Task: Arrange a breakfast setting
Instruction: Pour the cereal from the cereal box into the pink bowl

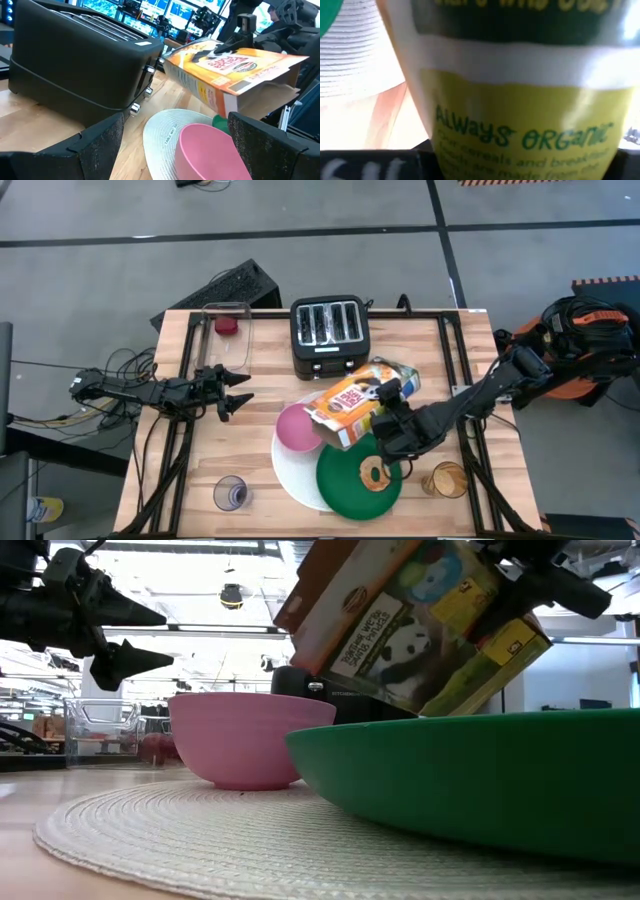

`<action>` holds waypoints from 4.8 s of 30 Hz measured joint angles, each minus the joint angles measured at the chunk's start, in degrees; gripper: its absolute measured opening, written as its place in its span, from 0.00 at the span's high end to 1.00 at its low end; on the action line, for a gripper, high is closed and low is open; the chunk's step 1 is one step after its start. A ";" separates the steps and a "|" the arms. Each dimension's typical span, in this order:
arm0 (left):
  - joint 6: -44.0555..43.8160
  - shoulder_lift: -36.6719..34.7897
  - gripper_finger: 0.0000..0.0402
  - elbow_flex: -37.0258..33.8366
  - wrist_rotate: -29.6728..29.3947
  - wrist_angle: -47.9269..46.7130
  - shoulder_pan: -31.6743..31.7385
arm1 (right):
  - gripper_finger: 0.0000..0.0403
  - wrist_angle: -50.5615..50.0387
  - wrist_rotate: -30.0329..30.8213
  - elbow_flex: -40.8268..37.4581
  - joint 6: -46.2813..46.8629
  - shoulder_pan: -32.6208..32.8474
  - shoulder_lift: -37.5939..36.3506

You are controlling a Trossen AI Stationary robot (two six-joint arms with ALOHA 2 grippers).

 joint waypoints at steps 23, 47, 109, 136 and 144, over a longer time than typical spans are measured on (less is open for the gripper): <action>0.00 0.00 0.14 0.00 0.00 0.00 0.00 | 0.53 -0.29 3.67 2.27 -15.48 -1.46 1.63; -0.01 0.00 0.14 0.00 -0.01 0.00 0.00 | 0.53 -0.25 4.94 7.98 -20.24 -2.25 3.33; 0.00 -0.02 0.14 0.00 -0.01 0.01 0.00 | 0.54 -3.40 15.65 15.31 -37.81 -3.06 10.24; 0.00 -0.02 0.14 0.00 -0.01 0.01 0.00 | 0.54 -6.19 9.97 15.32 -25.49 -4.44 10.22; 0.00 -0.02 0.14 0.00 0.01 -0.01 0.00 | 0.54 -8.04 9.33 16.77 -29.47 -3.73 10.29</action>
